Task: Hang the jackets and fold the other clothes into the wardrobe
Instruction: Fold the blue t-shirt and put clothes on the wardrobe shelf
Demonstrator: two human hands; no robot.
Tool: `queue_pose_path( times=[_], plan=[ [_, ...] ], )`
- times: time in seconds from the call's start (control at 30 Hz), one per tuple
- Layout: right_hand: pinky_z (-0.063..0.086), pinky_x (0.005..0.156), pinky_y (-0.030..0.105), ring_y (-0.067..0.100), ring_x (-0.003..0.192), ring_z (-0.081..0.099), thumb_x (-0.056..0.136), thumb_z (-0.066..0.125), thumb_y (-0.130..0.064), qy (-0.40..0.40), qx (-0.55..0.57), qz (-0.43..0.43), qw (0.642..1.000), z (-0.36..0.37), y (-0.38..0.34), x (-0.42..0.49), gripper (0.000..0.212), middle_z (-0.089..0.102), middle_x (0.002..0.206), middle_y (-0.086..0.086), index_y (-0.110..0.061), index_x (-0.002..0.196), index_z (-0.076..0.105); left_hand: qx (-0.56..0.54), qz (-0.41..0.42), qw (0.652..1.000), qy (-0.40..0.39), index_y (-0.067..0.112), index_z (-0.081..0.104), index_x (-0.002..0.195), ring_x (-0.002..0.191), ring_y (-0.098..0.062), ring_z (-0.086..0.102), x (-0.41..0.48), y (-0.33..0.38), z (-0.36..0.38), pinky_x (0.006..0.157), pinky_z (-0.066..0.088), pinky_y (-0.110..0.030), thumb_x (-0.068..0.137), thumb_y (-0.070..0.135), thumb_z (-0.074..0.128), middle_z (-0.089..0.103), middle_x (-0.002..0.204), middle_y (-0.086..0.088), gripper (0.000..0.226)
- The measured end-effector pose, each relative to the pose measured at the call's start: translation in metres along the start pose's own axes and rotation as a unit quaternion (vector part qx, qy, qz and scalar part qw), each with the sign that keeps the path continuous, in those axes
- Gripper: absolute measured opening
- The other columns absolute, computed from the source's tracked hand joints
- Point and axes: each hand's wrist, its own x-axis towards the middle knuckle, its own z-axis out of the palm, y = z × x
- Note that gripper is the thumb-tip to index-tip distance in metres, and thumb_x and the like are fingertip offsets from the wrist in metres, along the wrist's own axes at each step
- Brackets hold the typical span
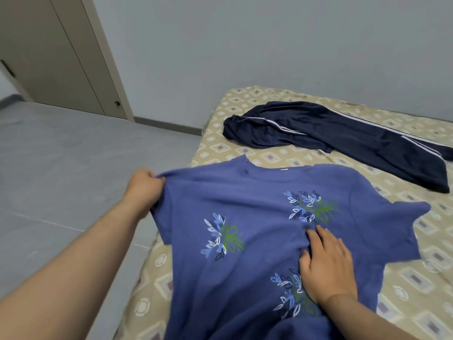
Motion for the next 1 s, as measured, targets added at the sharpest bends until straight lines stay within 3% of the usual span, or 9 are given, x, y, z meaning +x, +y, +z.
queue_pose_path(
  times=[0.17, 0.3, 0.37, 0.5, 0.63, 0.73, 0.83, 0.9, 1.0],
  plan=[
    [0.033, 0.113, 0.052, 0.034, 0.131, 0.05, 0.085, 0.056, -0.025, 0.004, 0.006, 0.009, 1.0, 0.001, 0.001, -0.001, 0.045, 0.057, 0.137, 0.017, -0.008, 0.126, 0.063, -0.09, -0.086, 0.99, 0.064, 0.014, 0.046, 0.068, 0.068, -0.023, 0.044, -0.004, -0.022, -0.007, 0.06, 0.035, -0.032, 0.088, 0.02, 0.064, 0.045, 0.068, -0.006, 0.028],
    [0.034, 0.112, 0.052, 0.034, 0.129, 0.052, 0.08, 0.048, -0.03, 0.013, 0.008, 0.001, 1.0, 0.002, 0.0, 0.0, 0.051, 0.059, 0.134, 0.016, -0.008, 0.124, 0.065, -0.23, -0.266, 0.918, -0.183, 0.015, 0.066, 0.084, 0.055, -0.025, 0.061, -0.053, -0.048, 0.008, 0.055, 0.044, -0.025, 0.096, 0.047, 0.054, 0.068, 0.071, -0.005, 0.036],
    [0.034, 0.112, 0.052, 0.034, 0.129, 0.051, 0.082, 0.052, -0.028, 0.016, 0.008, 0.001, 1.0, 0.003, 0.002, 0.0, 0.048, 0.059, 0.135, 0.016, -0.009, 0.124, 0.064, -0.273, -0.257, 0.904, -0.208, 0.015, 0.072, 0.093, 0.059, -0.018, 0.071, -0.062, -0.055, 0.016, 0.05, 0.051, -0.025, 0.097, 0.042, 0.057, 0.076, 0.077, -0.003, 0.031],
    [0.034, 0.112, 0.051, 0.034, 0.129, 0.051, 0.081, 0.048, -0.031, 0.017, 0.009, 0.0, 1.0, 0.005, 0.001, 0.001, 0.052, 0.058, 0.136, 0.016, -0.009, 0.125, 0.064, -0.363, -0.169, 0.911, -0.104, 0.011, 0.066, 0.099, 0.052, -0.008, 0.066, -0.051, -0.043, 0.021, 0.044, 0.049, -0.019, 0.099, 0.013, 0.053, 0.07, 0.079, -0.005, 0.013],
    [0.037, 0.11, 0.052, 0.036, 0.127, 0.052, 0.084, 0.061, -0.022, 0.025, 0.013, -0.003, 1.0, 0.006, 0.003, 0.001, 0.042, 0.058, 0.135, 0.017, -0.008, 0.123, 0.064, -0.422, -0.101, 0.901, -0.019, 0.015, 0.063, 0.094, 0.075, -0.019, 0.065, -0.033, -0.026, 0.004, 0.065, 0.052, -0.03, 0.099, 0.007, 0.05, 0.066, 0.093, -0.009, 0.017],
    [0.035, 0.111, 0.052, 0.036, 0.128, 0.051, 0.082, 0.069, -0.019, 0.025, 0.017, 0.005, 1.0, 0.007, 0.003, 0.001, 0.044, 0.057, 0.136, 0.017, -0.008, 0.124, 0.064, -0.341, -0.147, 0.929, -0.004, 0.01, 0.059, 0.089, 0.088, -0.026, 0.057, -0.044, -0.039, 0.01, 0.065, 0.047, -0.034, 0.086, 0.009, 0.063, 0.062, 0.092, -0.014, 0.005],
    [0.038, 0.108, 0.051, 0.037, 0.124, 0.054, 0.083, 0.057, -0.024, 0.052, 0.024, -0.001, 0.998, 0.006, 0.001, 0.002, 0.043, 0.059, 0.133, 0.017, -0.007, 0.122, 0.065, -0.124, -0.145, 0.981, 0.031, 0.002, 0.045, 0.137, 0.125, -0.033, 0.049, -0.087, -0.054, 0.02, 0.101, 0.041, -0.041, 0.085, 0.031, 0.068, 0.05, 0.137, -0.02, 0.064],
    [0.039, 0.107, 0.05, 0.037, 0.123, 0.054, 0.081, 0.054, -0.027, 0.055, 0.025, -0.006, 0.998, 0.006, 0.002, 0.001, 0.046, 0.059, 0.133, 0.017, -0.008, 0.122, 0.065, -0.006, 0.008, 0.997, 0.079, 0.001, 0.039, 0.143, 0.139, -0.035, 0.033, -0.126, -0.061, 0.019, 0.114, 0.027, -0.044, 0.086, 0.038, 0.056, 0.037, 0.149, -0.023, 0.071],
    [0.034, 0.112, 0.05, 0.034, 0.129, 0.048, 0.085, 0.062, -0.025, 0.027, 0.02, -0.008, 0.999, 0.008, 0.004, 0.003, 0.044, 0.055, 0.139, 0.015, -0.011, 0.127, 0.061, 0.124, 0.207, 0.97, -0.007, 0.004, 0.052, 0.138, 0.142, -0.037, 0.034, -0.193, -0.079, 0.026, 0.114, 0.023, -0.045, 0.077, 0.049, 0.052, 0.039, 0.151, -0.022, 0.076]
  ],
)
